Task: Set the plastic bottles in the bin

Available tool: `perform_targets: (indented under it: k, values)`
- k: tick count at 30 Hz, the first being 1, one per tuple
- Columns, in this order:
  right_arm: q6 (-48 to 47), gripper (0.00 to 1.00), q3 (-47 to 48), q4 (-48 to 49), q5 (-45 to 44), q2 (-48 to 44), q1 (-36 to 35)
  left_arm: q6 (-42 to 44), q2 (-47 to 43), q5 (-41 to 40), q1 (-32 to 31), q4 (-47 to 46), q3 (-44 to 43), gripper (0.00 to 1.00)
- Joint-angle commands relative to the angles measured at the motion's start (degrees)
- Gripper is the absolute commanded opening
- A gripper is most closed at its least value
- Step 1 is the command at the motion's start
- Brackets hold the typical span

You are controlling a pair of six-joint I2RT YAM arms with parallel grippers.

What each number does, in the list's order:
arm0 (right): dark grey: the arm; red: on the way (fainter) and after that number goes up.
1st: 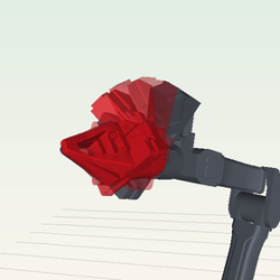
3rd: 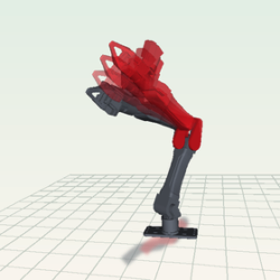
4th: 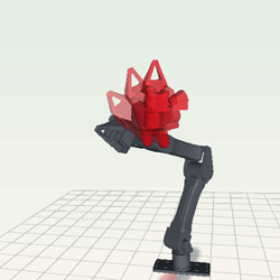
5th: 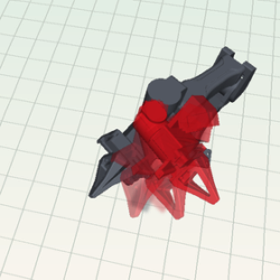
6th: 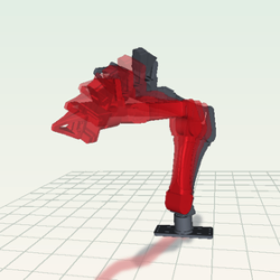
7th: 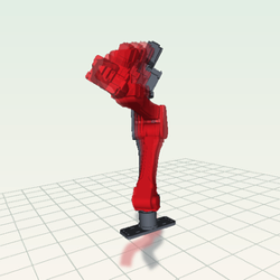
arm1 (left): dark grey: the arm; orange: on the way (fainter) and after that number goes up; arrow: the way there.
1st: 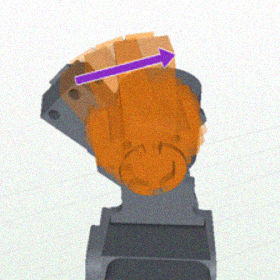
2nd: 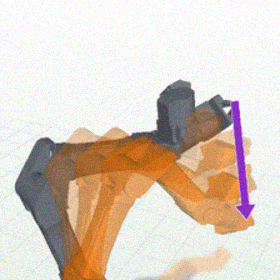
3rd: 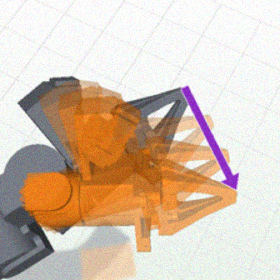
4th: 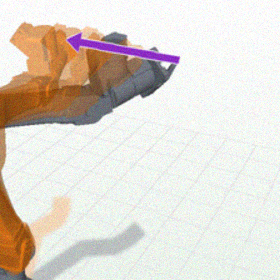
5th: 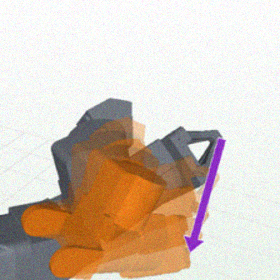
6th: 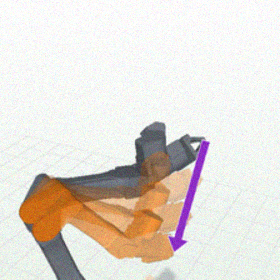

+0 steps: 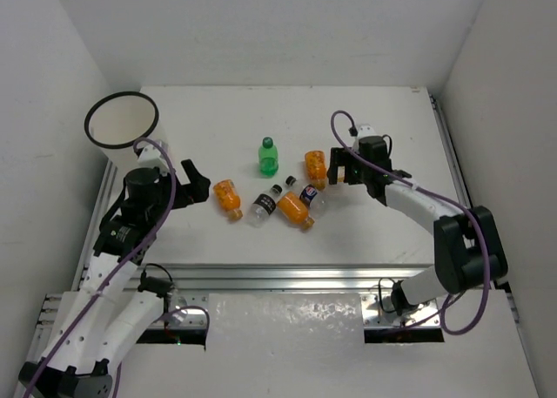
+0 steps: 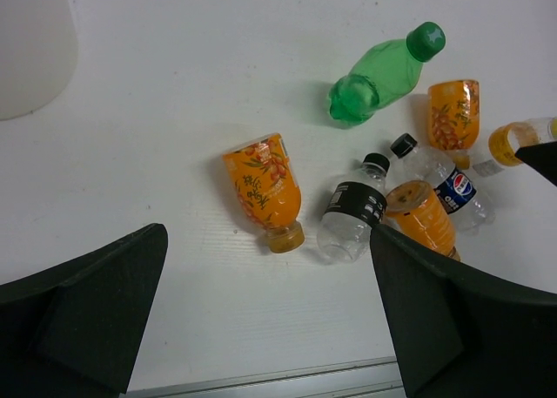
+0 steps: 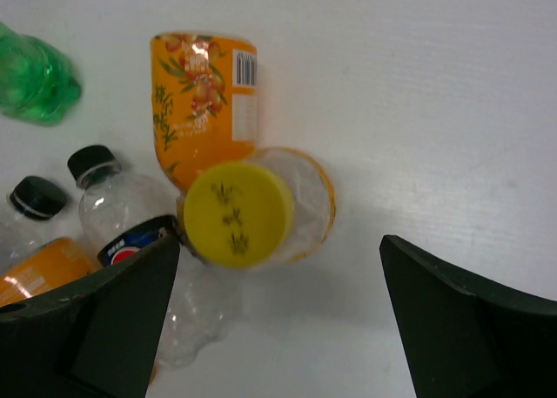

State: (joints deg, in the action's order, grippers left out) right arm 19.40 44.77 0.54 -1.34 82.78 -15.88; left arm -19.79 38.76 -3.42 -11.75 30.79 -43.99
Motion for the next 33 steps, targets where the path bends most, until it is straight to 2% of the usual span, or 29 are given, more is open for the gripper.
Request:
perform_targets:
  k: [1,2,5,6,9,11,15,16,17,18,19,20,21,22,23,24,25,26,27,30,31,33]
  values:
    - [-4.10,0.96,3.82,9.56,0.64,4.56,-0.12,0.63,-0.53,1.22,-0.82,-3.19,-0.31,1.00]
    - [-4.45,0.95,4.00,10.09,1.08,5.36,-0.12,0.72,-0.70,1.31,-0.73,-3.27,-0.31,1.00]
    - [-5.60,0.73,5.23,10.10,0.47,7.48,-0.12,0.72,-0.79,1.57,-0.73,-3.36,-0.31,1.00]
    - [-5.77,0.56,5.24,10.27,0.20,7.48,-0.03,0.72,-0.79,1.66,-0.73,-3.45,-0.22,1.00]
    - [-7.09,0.37,3.75,12.20,1.08,5.55,0.23,0.72,-0.53,1.57,-0.73,-3.36,-0.31,1.00]
    - [-7.71,0.29,3.39,11.77,1.08,3.02,0.23,0.89,-0.27,2.19,-0.73,-3.54,-0.31,1.00]
    - [-6.31,0.26,1.90,8.02,0.47,-4.19,0.23,2.47,1.48,6.92,-0.73,-4.77,-1.27,1.00]
    - [-5.26,0.26,2.68,5.38,0.20,-5.69,0.23,1.87,2.10,11.29,-0.65,-5.29,-1.71,1.00]
    - [-4.29,0.25,3.99,1.61,0.72,-7.01,0.15,1.17,3.50,15.07,-0.73,-7.56,-2.15,1.00]
    - [-3.67,0.25,7.14,-6.43,1.08,-9.11,0.15,-0.58,4.38,18.94,-1.25,-9.41,-3.11,1.00]
    - [-1.23,0.26,9.26,-11.30,2.39,-9.65,0.06,-1.56,5.35,25.33,-1.87,-11.34,-3.64,1.00]
    - [-0.60,0.26,11.89,-16.83,4.49,-9.83,0.15,-2.17,7.97,27.57,-2.74,-15.36,-5.22,1.00]
    - [-0.68,0.26,15.66,-24.19,12.17,-10.01,0.15,-2.79,9.73,28.20,-6.15,-16.62,-6.62,1.00]
    - [-0.85,0.26,17.43,-28.01,25.38,-10.18,0.15,-2.54,13.84,28.29,-8.70,-17.24,-10.29,1.00]
    - [-1.11,0.25,17.45,-28.04,25.51,-10.53,0.15,-1.84,15.80,28.73,-11.17,-17.34,-12.42,1.00]
    - [-0.42,0.24,17.45,-28.48,38.83,-11.67,-0.03,0.08,17.82,28.91,-16.24,-17.25,-14.35,1.00]
    - [0.28,0.24,16.93,-27.61,45.92,-12.72,-0.03,1.58,19.58,29.26,-18.38,-16.29,-16.37,1.00]
    - [1.94,0.24,15.53,-24.73,52.69,-14.13,-0.20,3.16,22.47,30.30,-19.88,-15.94,-19.53,1.00]
    - [6.57,0.24,12.21,-16.96,62.68,-17.27,-0.81,6.49,23.37,31.53,-21.98,-15.85,-20.51,1.00]
    - [13.97,0.26,8.76,-6.11,69.53,-21.16,-1.78,11.16,25.74,38.56,-23.75,-15.84,-22.54,1.00]
    - [14.78,0.26,8.84,-5.20,71.20,-22.82,-1.87,11.53,26.53,43.36,-23.93,-16.37,-22.46,1.00]
    - [16.89,0.26,9.10,-3.00,71.83,-23.89,-2.05,10.66,27.15,47.17,-24.98,-17.77,-21.58,1.00]
